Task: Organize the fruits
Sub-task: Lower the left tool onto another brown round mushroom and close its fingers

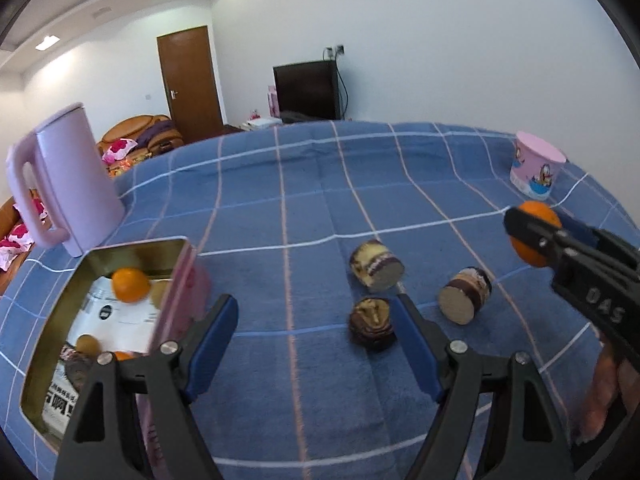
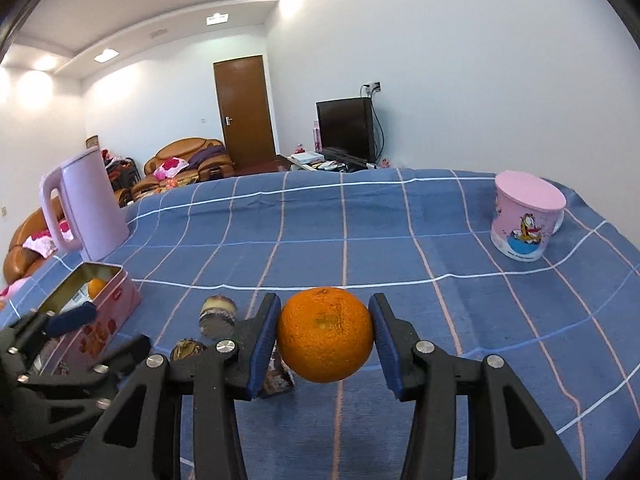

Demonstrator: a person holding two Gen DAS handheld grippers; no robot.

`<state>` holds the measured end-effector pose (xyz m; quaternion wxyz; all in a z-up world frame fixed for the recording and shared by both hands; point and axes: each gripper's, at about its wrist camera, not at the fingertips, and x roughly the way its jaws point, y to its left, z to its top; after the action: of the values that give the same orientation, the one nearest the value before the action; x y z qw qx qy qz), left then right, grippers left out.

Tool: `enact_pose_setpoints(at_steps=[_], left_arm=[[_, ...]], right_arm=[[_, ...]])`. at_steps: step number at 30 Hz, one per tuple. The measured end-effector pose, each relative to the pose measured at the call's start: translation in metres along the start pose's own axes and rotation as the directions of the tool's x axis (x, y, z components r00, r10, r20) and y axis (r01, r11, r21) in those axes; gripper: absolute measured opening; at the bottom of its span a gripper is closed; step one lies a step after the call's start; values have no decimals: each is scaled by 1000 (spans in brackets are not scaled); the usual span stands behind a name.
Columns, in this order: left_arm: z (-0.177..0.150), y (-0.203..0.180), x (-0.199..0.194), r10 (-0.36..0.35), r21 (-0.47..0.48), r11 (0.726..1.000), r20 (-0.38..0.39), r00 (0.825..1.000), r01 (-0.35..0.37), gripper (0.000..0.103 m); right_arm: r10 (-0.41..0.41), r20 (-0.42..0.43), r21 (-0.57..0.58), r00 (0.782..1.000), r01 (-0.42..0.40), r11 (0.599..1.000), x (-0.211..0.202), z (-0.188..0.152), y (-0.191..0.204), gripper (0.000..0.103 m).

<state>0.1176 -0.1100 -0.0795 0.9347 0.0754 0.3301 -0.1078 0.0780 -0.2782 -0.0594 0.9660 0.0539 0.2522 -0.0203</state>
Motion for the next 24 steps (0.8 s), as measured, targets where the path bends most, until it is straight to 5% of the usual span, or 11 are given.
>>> enact_pose_setpoints(at_steps=[10, 15, 24], left_arm=[[1, -22, 31, -120, 19, 992, -134, 984, 123, 78], [-2, -15, 43, -179, -38, 984, -193, 965, 176, 44], [-3, -9, 29, -166, -55, 986, -136, 977, 160, 41]], right_arm=[[-9, 9, 4, 1000, 9, 1000, -1, -2, 1, 48], [1, 6, 3, 1000, -1, 1000, -1, -2, 0, 48], [12, 27, -2, 1000, -12, 1000, -5, -2, 0, 48]])
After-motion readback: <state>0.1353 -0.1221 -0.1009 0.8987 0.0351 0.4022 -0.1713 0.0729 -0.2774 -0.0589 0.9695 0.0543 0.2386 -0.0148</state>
